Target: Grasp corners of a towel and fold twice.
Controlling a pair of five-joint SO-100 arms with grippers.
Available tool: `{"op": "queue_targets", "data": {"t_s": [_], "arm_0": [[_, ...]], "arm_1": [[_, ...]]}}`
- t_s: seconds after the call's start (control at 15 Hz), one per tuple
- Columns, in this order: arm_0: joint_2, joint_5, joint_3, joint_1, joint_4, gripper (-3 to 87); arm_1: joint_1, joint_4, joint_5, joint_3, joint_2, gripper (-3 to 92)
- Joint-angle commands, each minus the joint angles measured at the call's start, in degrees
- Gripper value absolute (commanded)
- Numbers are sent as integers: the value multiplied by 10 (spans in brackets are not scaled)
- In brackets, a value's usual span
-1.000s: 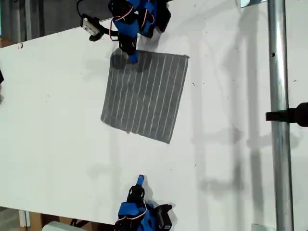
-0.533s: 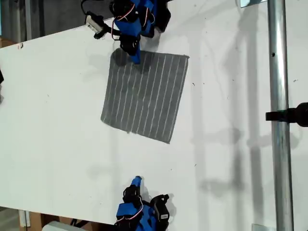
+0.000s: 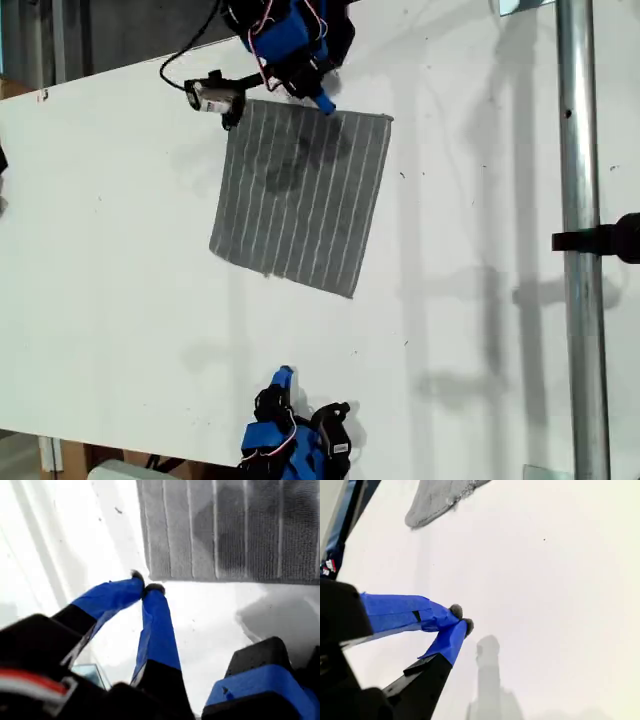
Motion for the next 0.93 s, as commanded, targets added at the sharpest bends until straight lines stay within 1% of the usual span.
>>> {"op": "queue_targets", "data": {"t_s": [0.0,0.07,0.13,0.2,0.27,0.4,0.53,0.6,0.73,0.87], "arm_0": [[2,-6,-1,-5,-12,-26],[2,-5,-1,-5,-12,-26],[2,-4,-1,-4,-12,-26],[2,-4,-1,-4,-12,-26],[2,-4,-1,-4,-12,-26],[2,-3,-1,-4,-12,-26],[2,2,-4,3,-11,-26],[2,6,-11,15,-16,-27],[-41,-35,-40,52,-40,-28],[-176,-43,-122,67,-58,-28]], "arm_1": [[-68,3,4,-78,-112,76],[-78,7,13,-83,-127,223],[-84,22,18,-93,-145,433],[-79,42,20,-104,-161,460],[-59,40,20,-83,-171,469],[-30,-20,28,11,-200,485],[-25,-109,59,108,-204,480],[-25,-134,69,132,-207,471],[-23,-154,74,134,-240,468],[-17,-175,74,124,-280,463]]}}
